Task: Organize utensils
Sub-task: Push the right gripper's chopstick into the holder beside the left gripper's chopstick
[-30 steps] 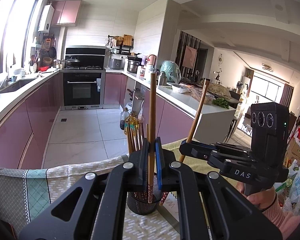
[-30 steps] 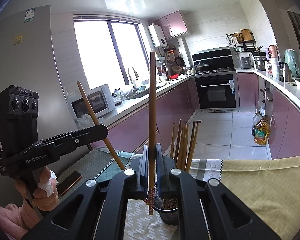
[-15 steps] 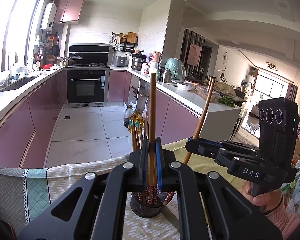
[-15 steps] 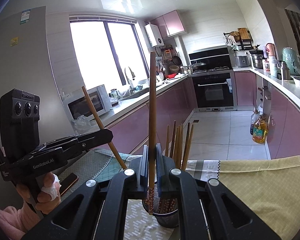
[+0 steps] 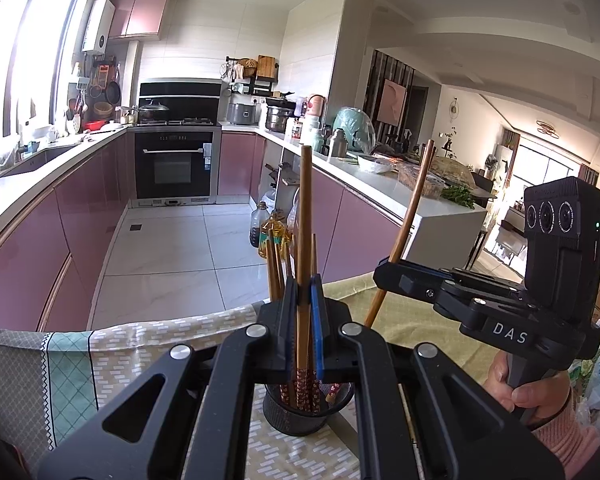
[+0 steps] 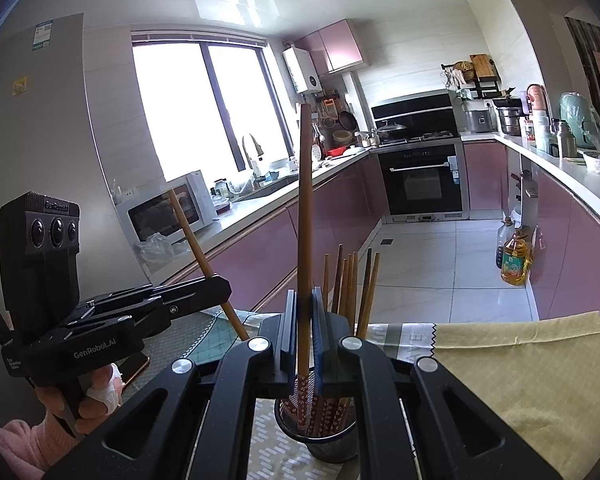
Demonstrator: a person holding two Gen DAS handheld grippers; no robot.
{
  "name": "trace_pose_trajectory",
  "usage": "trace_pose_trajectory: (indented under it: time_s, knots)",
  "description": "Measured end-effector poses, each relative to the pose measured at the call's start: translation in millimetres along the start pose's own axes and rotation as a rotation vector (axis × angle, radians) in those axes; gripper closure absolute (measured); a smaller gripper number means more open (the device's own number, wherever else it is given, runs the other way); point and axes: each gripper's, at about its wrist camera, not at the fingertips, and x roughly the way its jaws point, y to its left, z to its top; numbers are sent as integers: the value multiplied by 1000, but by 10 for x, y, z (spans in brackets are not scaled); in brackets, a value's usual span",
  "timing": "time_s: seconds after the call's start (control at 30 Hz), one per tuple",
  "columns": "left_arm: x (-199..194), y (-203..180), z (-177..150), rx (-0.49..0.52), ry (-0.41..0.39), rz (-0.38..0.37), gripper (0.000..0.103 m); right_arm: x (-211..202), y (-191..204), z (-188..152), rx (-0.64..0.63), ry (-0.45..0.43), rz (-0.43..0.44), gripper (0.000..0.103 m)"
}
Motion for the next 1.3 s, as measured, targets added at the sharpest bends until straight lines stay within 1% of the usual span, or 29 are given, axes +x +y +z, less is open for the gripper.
trace_pose_trajectory:
  time_s: [0.33, 0.9, 1.3]
  knots:
    - [53, 44, -42, -6, 23, -5, 96, 107, -45, 0, 16, 12, -12, 97]
    - [151, 65, -81, -7, 66, -1, 96, 281, -112, -110, 24, 61, -34, 97]
    - [260, 90, -167, -9, 98, 5, 96, 371, -144, -165, 32, 82, -39, 97]
